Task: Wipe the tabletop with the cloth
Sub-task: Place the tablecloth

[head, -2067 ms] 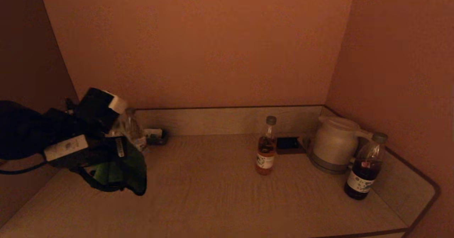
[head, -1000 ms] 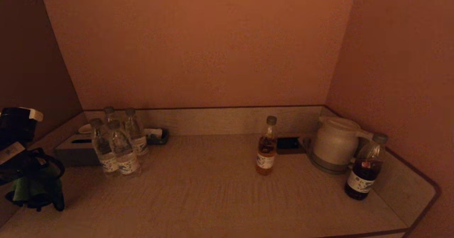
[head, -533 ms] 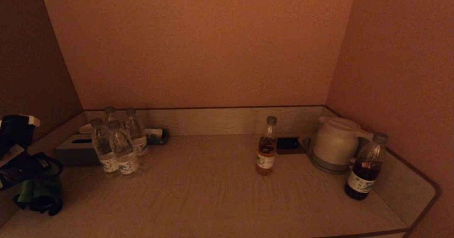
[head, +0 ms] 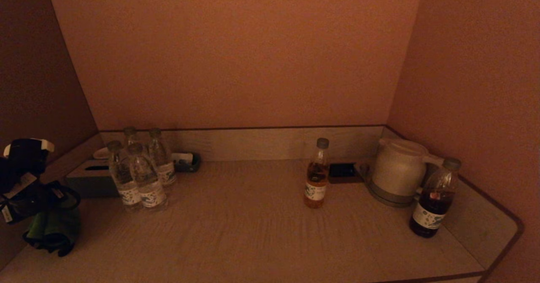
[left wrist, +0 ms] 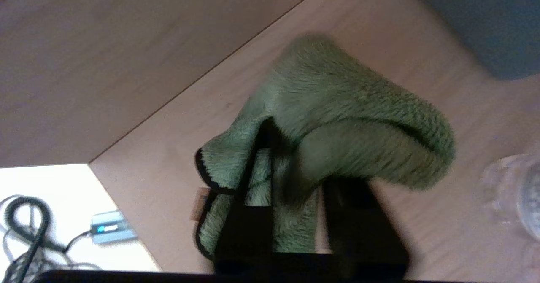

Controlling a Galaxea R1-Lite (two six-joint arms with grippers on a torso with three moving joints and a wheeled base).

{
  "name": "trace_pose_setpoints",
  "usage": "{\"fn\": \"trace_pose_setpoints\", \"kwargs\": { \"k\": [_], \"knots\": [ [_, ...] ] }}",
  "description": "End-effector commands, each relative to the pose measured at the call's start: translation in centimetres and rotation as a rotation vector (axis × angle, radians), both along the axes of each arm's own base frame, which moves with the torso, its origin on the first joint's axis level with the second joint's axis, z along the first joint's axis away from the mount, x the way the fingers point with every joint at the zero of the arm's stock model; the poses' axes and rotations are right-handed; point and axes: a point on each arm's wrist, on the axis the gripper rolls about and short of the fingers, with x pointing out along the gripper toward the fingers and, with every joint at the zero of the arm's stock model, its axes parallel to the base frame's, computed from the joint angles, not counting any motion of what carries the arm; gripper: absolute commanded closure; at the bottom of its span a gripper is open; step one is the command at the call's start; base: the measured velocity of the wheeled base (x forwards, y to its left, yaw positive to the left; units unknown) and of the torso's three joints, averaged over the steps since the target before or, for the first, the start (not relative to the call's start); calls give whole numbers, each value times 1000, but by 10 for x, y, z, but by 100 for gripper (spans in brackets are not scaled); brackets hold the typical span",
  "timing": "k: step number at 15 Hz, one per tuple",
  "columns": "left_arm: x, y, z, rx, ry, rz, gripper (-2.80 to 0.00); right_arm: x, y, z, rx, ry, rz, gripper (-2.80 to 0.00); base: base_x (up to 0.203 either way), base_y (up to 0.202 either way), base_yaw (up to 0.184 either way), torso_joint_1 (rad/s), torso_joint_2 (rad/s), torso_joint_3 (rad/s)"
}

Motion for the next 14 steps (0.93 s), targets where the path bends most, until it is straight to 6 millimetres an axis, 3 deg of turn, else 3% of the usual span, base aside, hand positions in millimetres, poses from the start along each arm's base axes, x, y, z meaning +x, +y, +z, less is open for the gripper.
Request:
{"fn": "trace_pose_setpoints", "kwargs": {
  "k": [1,6,11,12,14],
  "knots": [
    [1,1,5,6,-20,7,-280,0,0,0,0,0,1,0,0,0,0,0,0,0],
    [2,2,20,28,-71,11,-280,0,0,0,0,0,1,0,0,0,0,0,0,0],
    [-10,-3,30,6,-79,-11,-280,0,0,0,0,0,1,0,0,0,0,0,0,0],
    [-11,-4,30,0,-81,-20,0,0,0,0,0,0,1,0,0,0,0,0,0,0],
    [-23,-16,53,-21,-148,-76,0,0,0,0,0,0,1,0,0,0,0,0,0,0]
  ]
}}
